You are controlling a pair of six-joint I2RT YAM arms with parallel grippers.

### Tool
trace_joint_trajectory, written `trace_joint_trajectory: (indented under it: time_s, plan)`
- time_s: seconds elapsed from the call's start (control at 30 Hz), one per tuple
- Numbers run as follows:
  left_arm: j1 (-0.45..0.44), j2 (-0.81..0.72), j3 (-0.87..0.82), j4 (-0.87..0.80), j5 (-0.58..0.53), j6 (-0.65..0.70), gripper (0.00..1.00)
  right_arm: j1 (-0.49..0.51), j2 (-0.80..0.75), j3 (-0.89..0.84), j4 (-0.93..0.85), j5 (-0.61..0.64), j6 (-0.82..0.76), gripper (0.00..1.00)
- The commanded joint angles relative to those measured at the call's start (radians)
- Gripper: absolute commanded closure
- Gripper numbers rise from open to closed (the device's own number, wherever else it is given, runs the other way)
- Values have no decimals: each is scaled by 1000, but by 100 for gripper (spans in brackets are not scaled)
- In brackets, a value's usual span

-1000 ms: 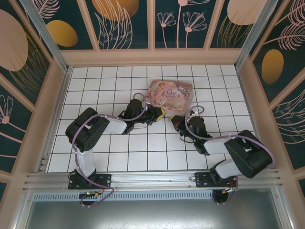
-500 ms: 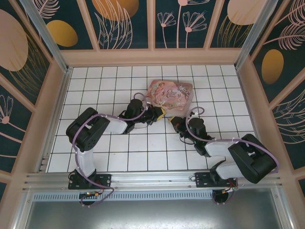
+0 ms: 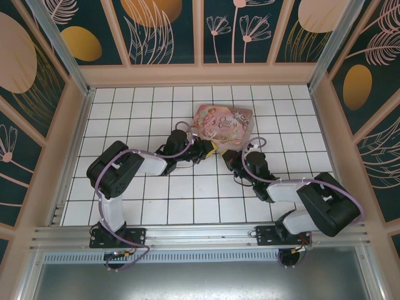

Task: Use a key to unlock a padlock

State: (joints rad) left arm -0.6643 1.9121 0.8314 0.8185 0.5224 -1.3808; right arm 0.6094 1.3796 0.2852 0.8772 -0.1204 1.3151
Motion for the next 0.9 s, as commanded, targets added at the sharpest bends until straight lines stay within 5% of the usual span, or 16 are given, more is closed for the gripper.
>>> trace_joint_trajectory:
  time_s: [0.0, 0.87]
  plan:
    - [-5, 5, 10, 34, 13, -4, 100, -8, 6, 29, 20, 16, -4, 100]
    - [-6, 2, 9, 39, 13, -11, 100, -43, 8, 34, 14, 12, -7, 100]
